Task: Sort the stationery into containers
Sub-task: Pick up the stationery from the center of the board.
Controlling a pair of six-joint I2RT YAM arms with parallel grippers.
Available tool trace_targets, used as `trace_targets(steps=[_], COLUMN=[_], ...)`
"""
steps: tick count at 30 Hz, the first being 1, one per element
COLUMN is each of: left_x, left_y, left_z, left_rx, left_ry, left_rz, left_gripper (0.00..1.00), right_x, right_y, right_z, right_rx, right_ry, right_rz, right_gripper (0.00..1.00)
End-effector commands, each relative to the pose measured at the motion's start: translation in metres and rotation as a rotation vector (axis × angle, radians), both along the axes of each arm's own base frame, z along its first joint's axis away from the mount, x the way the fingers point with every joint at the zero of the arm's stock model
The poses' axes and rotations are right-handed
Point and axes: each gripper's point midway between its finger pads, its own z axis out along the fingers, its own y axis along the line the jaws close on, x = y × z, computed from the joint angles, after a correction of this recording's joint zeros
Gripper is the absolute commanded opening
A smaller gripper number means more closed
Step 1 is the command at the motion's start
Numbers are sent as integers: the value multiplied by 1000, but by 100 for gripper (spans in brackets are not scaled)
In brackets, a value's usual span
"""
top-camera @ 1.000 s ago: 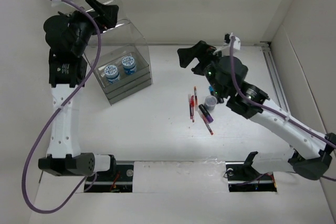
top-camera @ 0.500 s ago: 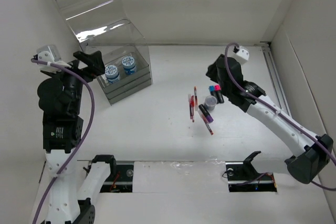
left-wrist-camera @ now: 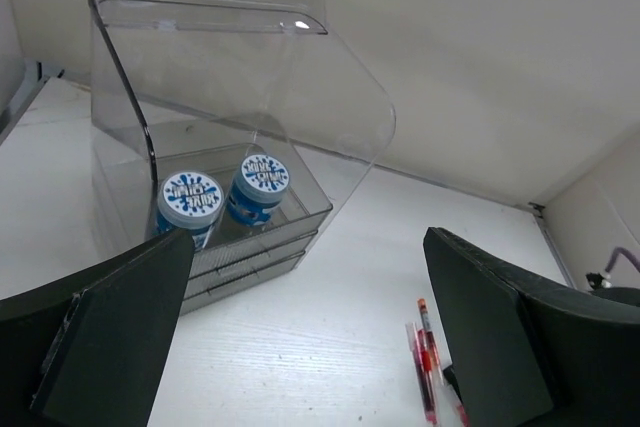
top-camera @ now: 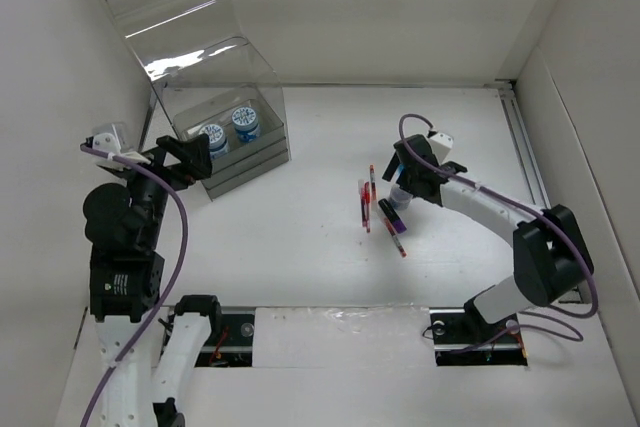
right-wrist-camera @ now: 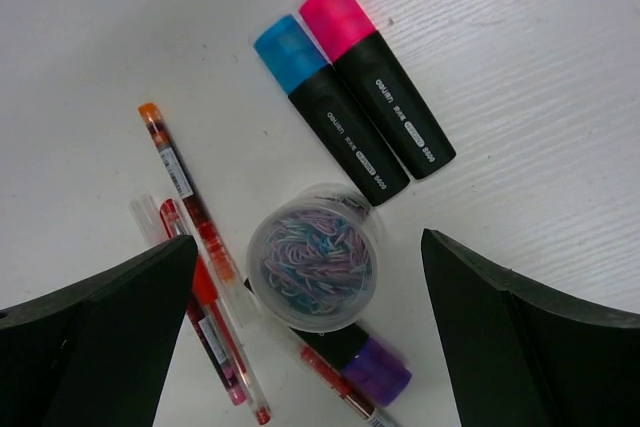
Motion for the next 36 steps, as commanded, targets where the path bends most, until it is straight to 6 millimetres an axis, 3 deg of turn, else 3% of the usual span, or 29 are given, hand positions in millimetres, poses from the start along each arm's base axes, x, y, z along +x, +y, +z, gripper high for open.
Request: trace_targets(steps=[1,4,8,12,18,24,27,31,32,33,34,35,36], left_x=[-7,-9,-6,-7,-12,-12,-11,-7,-7,-7,-7,-7,-7], left_y=[-8,-14,-20,-22,-24,-24,-24,-24,-25,-25,-26,-26,-26], left_z=[-5,-7,-17,-15,-13,-13,-17,-21,-19,-19,-19,-17,-17], left_rx=[-4,-12,-19,-18,-27,-27,-27,-27,-26,-26,-37,-36,-36], left_ry=[-28,-36,-27,-47,-72,-72,-72,-61,-70,-70,-69,-78,-78], left_rz=[-44,-80,-111,-123,-133,-133,-133,-133,-143,-143,-144,-144,-144], left_gripper=[100,100,100,100,99,97,97,97,97,97,97,97,97], right_x=[9,7,12,11,9,13,10,14,16,16,16,9,13], right_y=[11,12,20,24,21,13,16,38,57,70,103,116,138], right_z=[-1,-16,-15,-23,-34,-31,-18,54,91,109,146,145,181], right_rx=[53,45,79,76,65,49,57,92,140,179,270,291,344], right_ry=[-7,35,31,70,112,105,77,-58,-124,-154,-214,-200,-272], right_rz=[-2,-4,8,19,12,-12,-11,30,82,116,215,259,323], right_gripper=[100,100,100,100,84,55,44,39,39,39,39,39,39])
